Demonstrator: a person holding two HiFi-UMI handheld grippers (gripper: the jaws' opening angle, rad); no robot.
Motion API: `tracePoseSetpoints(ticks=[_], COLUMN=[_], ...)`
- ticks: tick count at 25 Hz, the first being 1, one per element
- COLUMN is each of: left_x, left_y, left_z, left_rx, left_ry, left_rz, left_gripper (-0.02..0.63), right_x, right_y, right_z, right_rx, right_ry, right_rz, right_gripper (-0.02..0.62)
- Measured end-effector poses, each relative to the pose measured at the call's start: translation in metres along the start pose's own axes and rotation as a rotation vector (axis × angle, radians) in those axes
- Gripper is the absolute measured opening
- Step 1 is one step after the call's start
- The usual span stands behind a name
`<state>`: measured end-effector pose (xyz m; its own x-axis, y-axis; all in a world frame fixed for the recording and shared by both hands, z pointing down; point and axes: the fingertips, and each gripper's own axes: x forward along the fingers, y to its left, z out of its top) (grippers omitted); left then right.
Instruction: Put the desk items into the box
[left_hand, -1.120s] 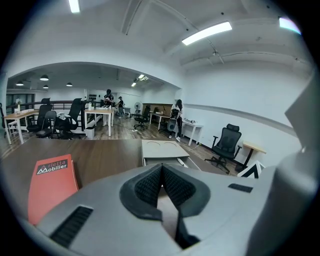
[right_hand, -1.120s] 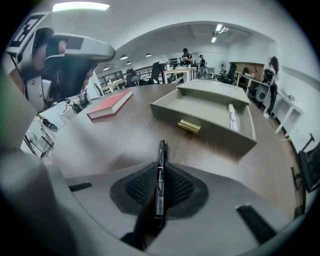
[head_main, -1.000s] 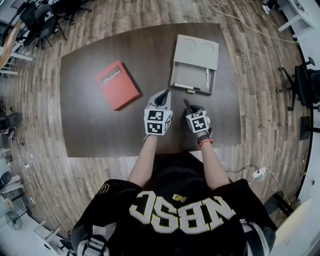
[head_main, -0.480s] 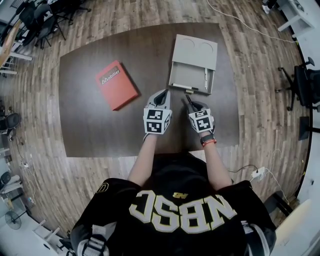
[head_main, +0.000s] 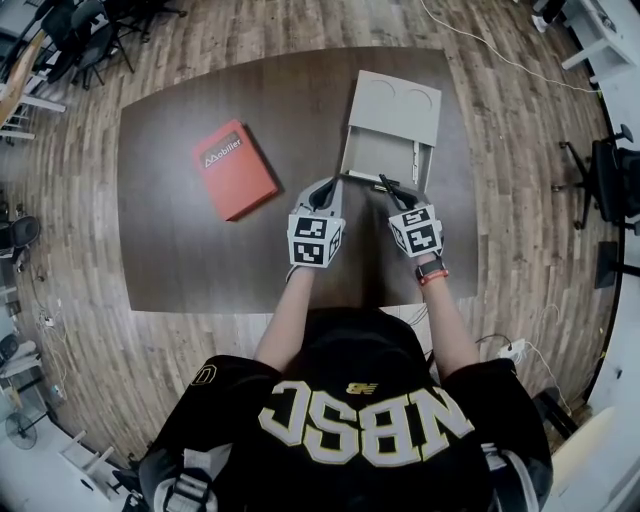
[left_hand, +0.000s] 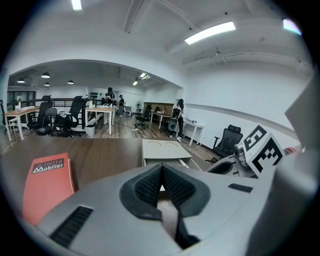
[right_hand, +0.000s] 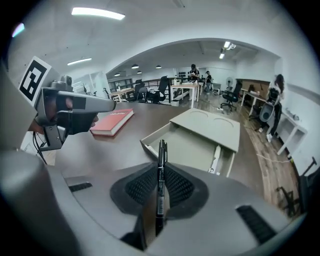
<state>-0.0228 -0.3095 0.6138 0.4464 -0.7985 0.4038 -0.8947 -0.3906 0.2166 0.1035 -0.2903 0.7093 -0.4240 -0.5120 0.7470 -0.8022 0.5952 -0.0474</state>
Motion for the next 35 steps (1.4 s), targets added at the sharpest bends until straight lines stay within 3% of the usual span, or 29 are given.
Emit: tracePoseSetpoints(ticks=[12, 20, 35], left_x=[0.014, 0.023, 0.020], left_y=[-0.006, -0.005, 0.017], left_z=[0.005, 0.000, -0.007], left_rx=[-0.010, -0.015, -0.037], left_ry=[0.002, 0.018, 0.034], left_rz=[-0.025, -0.030, 0.013], left_gripper=[0.014, 0.014, 0.014], right_x=[0.029, 0.069, 0.111], right_y=[-0.022, -0.032, -0.042], right_z=[0.041, 0.040, 0.016], right_rx=[-0.255, -0.426, -0.391], right_ry=[0.033, 0.095, 0.165], right_rz=[0.061, 0.103, 0.150], right_gripper=[0.052, 0.052, 0.052])
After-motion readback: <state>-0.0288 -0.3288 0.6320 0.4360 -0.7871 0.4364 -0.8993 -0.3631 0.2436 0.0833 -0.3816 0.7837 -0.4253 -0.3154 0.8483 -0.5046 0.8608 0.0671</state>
